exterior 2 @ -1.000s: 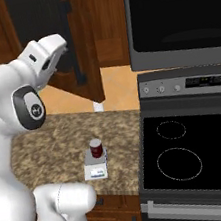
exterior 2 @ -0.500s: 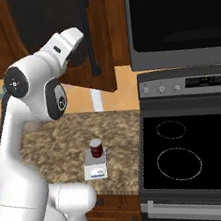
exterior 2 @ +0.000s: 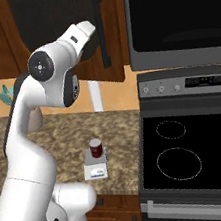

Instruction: Pick the canned food and place it on the digital scale for weighing, and close the cabinet.

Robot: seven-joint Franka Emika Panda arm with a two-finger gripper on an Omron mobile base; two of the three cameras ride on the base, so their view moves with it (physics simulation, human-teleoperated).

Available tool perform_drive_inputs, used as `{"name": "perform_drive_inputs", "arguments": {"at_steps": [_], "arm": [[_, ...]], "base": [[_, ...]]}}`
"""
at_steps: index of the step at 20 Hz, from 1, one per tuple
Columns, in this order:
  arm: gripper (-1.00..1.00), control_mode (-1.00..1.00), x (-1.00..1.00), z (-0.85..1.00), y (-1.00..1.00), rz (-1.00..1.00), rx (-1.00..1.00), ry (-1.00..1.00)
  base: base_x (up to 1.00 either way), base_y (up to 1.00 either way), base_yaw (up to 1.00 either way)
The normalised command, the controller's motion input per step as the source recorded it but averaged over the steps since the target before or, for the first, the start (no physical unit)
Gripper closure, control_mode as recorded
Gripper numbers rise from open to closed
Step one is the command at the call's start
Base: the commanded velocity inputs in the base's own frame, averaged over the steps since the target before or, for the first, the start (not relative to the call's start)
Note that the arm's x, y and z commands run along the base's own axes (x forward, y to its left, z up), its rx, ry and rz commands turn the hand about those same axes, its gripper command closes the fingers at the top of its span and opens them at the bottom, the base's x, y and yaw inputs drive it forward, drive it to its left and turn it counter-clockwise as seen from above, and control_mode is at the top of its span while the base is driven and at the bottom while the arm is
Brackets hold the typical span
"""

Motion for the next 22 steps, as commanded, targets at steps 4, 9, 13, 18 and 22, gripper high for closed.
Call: {"name": "perform_drive_inputs", "arguments": {"at_steps": [4, 9, 13, 18, 22], "arm": [[-1.00, -1.00, 0.49, 0.00, 0.00, 0.03, 0.00, 0.06], [-1.00, -1.00, 0.48, -0.12, 0.00, 0.05, 0.00, 0.00], [-1.00, -1.00, 0.48, -0.13, 0.00, 0.04, 0.00, 0.00], [-1.00, -1.00, 0.37, -0.07, 0.00, 0.03, 0.00, 0.00], [-1.00, -1.00, 0.17, 0.00, 0.00, 0.01, 0.00, 0.00]], "base": [[0.00, 0.00, 0.00], [0.00, 0.00, 0.00], [0.00, 0.00, 0.00], [0.00, 0.00, 0.00], [0.00, 0.00, 0.00]]}}
